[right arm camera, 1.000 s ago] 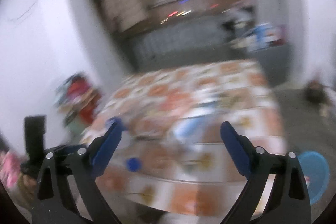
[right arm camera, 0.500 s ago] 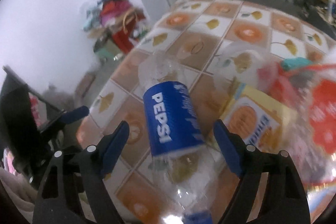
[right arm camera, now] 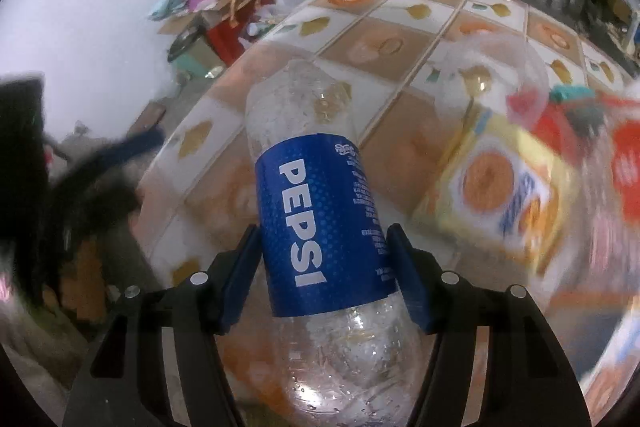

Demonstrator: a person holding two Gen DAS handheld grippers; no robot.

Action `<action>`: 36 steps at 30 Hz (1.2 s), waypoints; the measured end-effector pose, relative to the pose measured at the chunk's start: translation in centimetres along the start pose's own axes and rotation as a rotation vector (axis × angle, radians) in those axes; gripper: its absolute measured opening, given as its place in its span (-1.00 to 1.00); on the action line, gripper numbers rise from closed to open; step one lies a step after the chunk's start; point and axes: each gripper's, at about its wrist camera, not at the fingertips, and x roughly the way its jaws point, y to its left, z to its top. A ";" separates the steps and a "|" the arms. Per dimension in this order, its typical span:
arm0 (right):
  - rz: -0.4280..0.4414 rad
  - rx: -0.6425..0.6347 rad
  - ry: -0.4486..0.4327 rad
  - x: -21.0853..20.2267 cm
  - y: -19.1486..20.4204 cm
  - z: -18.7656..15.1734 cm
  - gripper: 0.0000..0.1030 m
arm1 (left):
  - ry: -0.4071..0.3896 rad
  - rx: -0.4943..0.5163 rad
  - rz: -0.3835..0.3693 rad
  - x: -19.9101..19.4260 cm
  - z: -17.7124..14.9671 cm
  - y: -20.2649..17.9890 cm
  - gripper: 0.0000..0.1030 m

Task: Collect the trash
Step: 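Lift the Pepsi bottle with the right gripper while the left gripper grasps the clear plastic bowl rim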

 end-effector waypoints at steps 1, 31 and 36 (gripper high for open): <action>-0.003 0.001 -0.003 -0.1 0.1 -0.6 0.16 | -0.003 0.004 -0.001 -0.1 0.0 -0.1 0.89; -0.099 0.930 -0.292 -11.4 -18.1 -18.7 0.12 | 0.031 0.151 0.084 10.8 6.6 -7.8 0.38; -0.052 0.975 -0.320 -10.2 -19.7 -17.3 0.12 | 0.041 0.211 0.142 13.7 7.5 -8.7 0.08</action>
